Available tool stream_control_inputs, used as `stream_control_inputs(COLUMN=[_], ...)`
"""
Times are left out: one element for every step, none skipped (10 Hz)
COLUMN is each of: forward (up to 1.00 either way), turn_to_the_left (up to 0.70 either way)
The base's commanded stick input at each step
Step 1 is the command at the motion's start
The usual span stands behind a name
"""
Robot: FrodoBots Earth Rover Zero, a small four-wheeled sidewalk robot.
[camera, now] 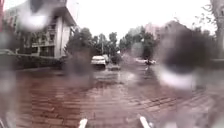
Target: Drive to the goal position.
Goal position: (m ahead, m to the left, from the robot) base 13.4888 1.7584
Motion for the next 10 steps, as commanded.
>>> stream_control_inputs(forward=[0.70,0.70,0.70,0.70,0.70,0.70,0.70,0.70,0.70,0.70], turn_to_the_left=[-0.11,-0.14,-0.14,-0.10,0.00,0.00,0.00,0.00,0.00,0.00])
